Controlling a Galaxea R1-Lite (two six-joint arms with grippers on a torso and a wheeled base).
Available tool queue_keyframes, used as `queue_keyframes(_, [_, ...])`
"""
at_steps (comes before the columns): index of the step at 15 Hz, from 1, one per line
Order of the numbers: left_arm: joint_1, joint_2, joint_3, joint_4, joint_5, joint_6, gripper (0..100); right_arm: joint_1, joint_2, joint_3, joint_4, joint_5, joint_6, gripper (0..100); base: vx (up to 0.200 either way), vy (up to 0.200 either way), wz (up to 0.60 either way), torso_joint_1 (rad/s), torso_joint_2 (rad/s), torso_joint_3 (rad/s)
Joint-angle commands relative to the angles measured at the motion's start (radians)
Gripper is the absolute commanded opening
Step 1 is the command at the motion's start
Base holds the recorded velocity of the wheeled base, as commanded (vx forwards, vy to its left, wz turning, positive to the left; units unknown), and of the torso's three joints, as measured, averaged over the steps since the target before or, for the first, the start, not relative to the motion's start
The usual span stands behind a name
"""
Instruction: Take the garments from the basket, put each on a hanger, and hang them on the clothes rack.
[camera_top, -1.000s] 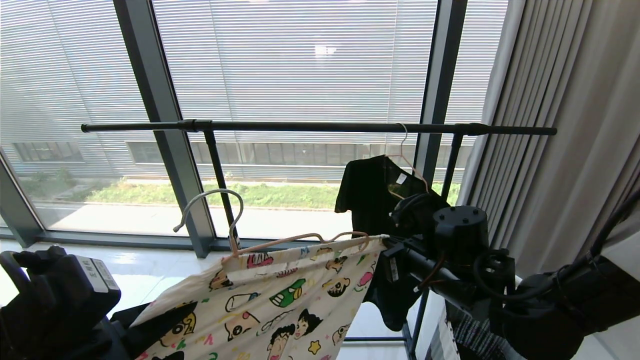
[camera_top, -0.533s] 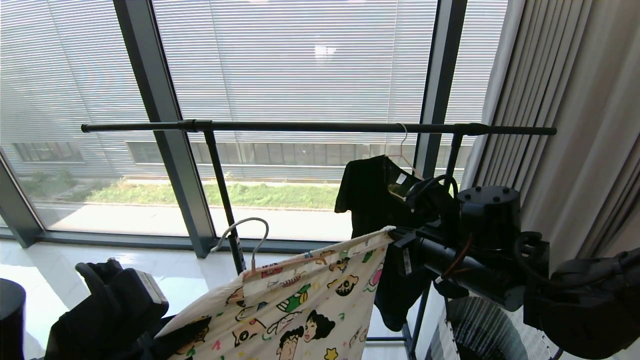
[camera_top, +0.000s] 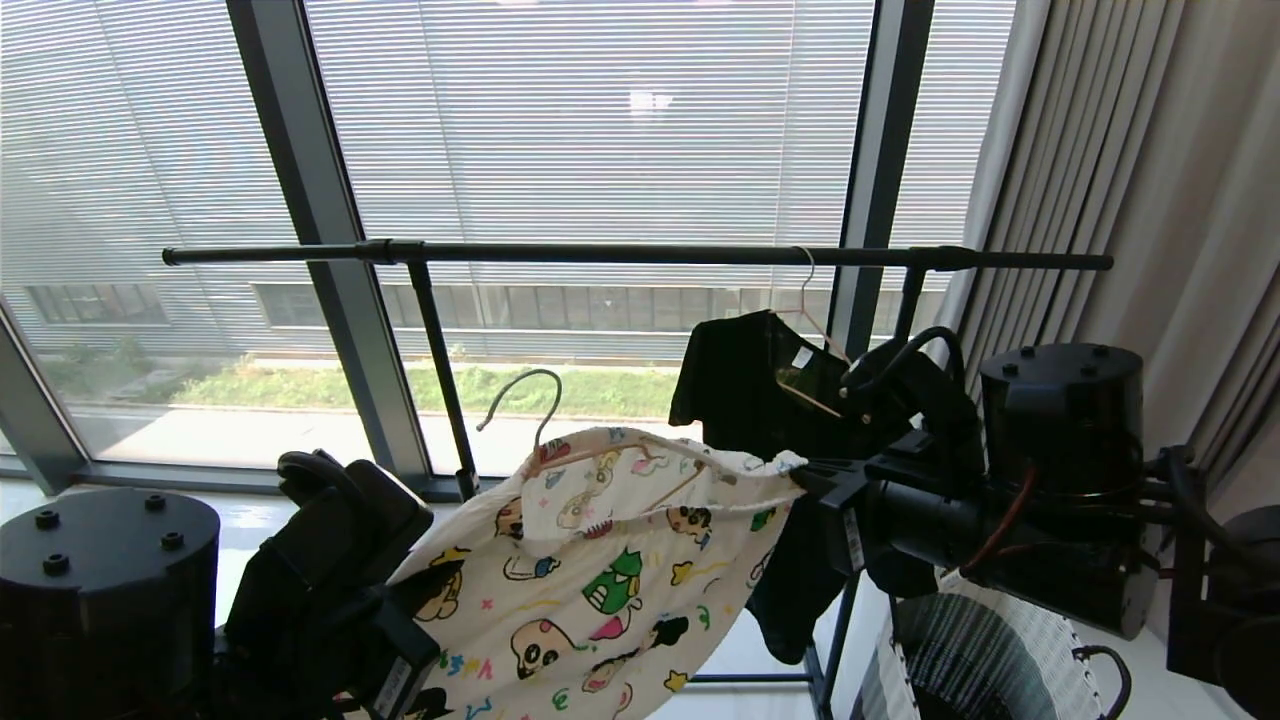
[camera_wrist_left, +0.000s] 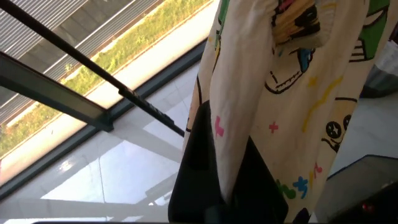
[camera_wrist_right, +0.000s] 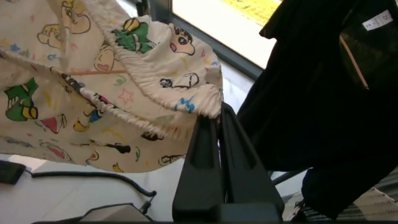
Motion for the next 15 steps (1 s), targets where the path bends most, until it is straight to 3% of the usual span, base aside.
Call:
queue_keyframes(1, [-0.001, 0.037, 0.0, -0.02, -0.005, -0.001, 0, 0.003, -0.016, -0.001, -0.002, 0.001, 0.0, 100, 0.0, 0.0, 0.0, 0.0, 0.0, 0.0])
queue_keyframes(3, [-0.004, 0.036, 0.0, -0.037, -0.005, -0.006, 0, 0.003, -0.024, 0.0, -0.002, 0.001, -0.023, 100, 0.0, 0.0, 0.0, 0.0, 0.0, 0.0])
queue_keyframes(5, [-0.022, 0.036, 0.002, -0.065, -0.007, -0.007, 0, 0.0, -0.048, 0.002, 0.012, 0.052, -0.092, 100, 0.0, 0.0, 0.0, 0.0, 0.0, 0.0])
queue_keyframes(6, [-0.042, 0.036, 0.007, -0.071, -0.007, -0.009, 0, 0.0, -0.068, 0.0, 0.055, 0.079, -0.129, 100, 0.0, 0.0, 0.0, 0.0, 0.0, 0.0])
queue_keyframes(7, [-0.113, 0.032, 0.027, -0.092, -0.007, -0.02, 0, 0.001, -0.114, -0.014, 0.196, 0.145, -0.221, 100, 0.0, 0.0, 0.0, 0.0, 0.0, 0.0])
queue_keyframes(9, [-0.205, 0.036, 0.059, -0.121, -0.007, -0.024, 0, 0.001, -0.151, -0.026, 0.305, 0.239, -0.358, 100, 0.0, 0.0, 0.0, 0.0, 0.0, 0.0])
queue_keyframes(12, [-0.263, 0.032, 0.051, -0.121, -0.007, -0.023, 0, 0.006, -0.151, -0.029, 0.348, 0.253, -0.505, 100, 0.0, 0.0, 0.0, 0.0, 0.0, 0.0])
queue_keyframes(15, [-0.335, 0.034, 0.046, -0.121, -0.007, -0.018, 0, 0.05, -0.152, -0.055, 0.432, 0.262, -0.528, 100, 0.0, 0.0, 0.0, 0.0, 0.0, 0.0])
